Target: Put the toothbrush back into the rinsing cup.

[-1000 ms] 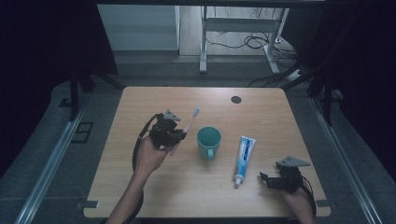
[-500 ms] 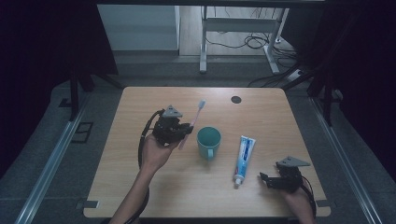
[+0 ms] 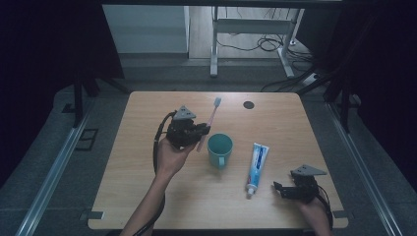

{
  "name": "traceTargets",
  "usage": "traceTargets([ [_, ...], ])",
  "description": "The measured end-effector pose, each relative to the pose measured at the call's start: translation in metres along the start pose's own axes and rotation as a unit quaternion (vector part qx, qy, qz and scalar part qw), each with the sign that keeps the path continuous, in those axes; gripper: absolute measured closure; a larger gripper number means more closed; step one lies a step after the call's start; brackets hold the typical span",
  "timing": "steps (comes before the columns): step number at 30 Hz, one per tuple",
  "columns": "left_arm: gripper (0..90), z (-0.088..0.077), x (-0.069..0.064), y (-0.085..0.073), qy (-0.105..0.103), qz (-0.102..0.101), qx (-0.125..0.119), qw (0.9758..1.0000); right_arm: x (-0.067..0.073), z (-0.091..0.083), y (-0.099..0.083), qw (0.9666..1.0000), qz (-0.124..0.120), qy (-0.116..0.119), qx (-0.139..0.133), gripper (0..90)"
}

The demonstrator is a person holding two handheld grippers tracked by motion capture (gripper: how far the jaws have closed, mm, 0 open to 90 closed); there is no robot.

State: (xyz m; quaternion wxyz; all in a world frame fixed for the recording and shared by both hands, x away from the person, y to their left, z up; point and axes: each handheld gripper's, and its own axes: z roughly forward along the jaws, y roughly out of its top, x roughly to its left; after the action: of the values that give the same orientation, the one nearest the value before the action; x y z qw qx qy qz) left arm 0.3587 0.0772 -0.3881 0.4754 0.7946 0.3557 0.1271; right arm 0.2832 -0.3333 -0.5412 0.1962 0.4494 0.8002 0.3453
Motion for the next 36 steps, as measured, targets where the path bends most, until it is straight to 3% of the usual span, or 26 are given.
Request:
traceTargets([
  [20, 78.9, 0.033, -0.014, 0.012, -0.004, 0.016, -0.010, 0.9998, 0.000, 0.000, 0.000, 1.0000, 0.000, 0.000, 0.000, 14.3],
  [36, 79.0, 0.050, -0.016, 0.004, -0.003, 0.014, -0.011, 0.9998, 0.000, 0.000, 0.000, 1.0000, 0.001, 0.001, 0.000, 14.3],
])
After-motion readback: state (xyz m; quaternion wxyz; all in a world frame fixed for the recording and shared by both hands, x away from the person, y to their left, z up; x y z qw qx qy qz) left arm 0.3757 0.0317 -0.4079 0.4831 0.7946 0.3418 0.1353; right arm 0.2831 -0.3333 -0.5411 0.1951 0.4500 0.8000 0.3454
